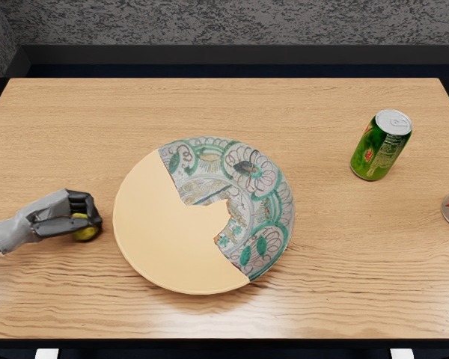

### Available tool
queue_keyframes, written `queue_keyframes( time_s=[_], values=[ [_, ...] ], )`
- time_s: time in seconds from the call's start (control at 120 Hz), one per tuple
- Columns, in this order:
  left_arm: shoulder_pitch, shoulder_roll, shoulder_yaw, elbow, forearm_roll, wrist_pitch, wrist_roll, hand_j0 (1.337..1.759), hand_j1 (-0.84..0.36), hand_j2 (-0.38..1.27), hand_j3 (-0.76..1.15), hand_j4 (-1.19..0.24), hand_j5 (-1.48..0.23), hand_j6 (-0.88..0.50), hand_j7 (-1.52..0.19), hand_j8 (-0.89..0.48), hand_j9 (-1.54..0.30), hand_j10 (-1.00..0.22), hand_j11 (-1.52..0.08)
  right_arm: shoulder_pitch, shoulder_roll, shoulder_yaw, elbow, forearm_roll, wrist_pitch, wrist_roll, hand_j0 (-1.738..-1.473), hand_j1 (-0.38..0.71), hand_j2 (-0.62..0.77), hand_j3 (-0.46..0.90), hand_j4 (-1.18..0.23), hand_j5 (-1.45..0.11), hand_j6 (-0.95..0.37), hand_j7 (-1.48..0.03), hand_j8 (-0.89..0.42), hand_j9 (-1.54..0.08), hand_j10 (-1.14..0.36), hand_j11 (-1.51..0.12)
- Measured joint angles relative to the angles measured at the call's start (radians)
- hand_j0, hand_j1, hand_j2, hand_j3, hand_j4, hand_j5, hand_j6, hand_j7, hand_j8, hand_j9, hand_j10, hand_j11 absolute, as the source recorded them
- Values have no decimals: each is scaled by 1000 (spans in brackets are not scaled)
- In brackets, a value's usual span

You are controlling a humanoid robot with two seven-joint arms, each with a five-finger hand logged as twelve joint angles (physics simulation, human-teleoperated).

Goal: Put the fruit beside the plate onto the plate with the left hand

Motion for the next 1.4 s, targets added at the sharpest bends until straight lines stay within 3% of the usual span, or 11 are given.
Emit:
queue_keyframes(
  time_s=[0.3,0.308,0.933,1.158,1.4],
  values=[
    [-3,4,-5,-3,5,9,0,1649,-621,123,0,-848,-1170,-847,-1172,-626,-1173,-444,-1159,0,0,0,0,0,0,0,-1658,-320,-5,0,-24,-31,-24,-31,-24,-31,-24,-31],
    [-3,4,-6,-4,4,10,0,1649,-617,119,0,-851,-1165,-850,-1166,-621,-1167,-491,-1159,0,0,0,0,0,0,0,-1658,-320,-5,0,-24,-31,-24,-31,-24,-31,-24,-31],
    [-57,43,-95,-28,-115,12,0,1652,-663,160,0,-861,-1159,-860,-1160,-818,-1165,-582,-1149,0,0,0,0,0,0,0,-1658,-320,-5,0,-24,-31,-24,-31,-24,-31,-24,-31],
    [-66,67,-93,-101,-158,12,0,1655,-670,160,0,-860,-1161,-858,-1163,-824,-1167,-595,-1145,0,0,0,0,0,0,0,-1658,-320,-5,0,-24,-31,-24,-31,-24,-31,-24,-31],
    [-67,65,-77,-233,-173,13,0,1657,-678,167,0,-862,-1156,-861,-1158,-853,-1165,-600,-1148,0,0,0,0,0,0,0,-1658,-320,-5,0,-24,-31,-24,-31,-24,-31,-24,-31]
  ],
)
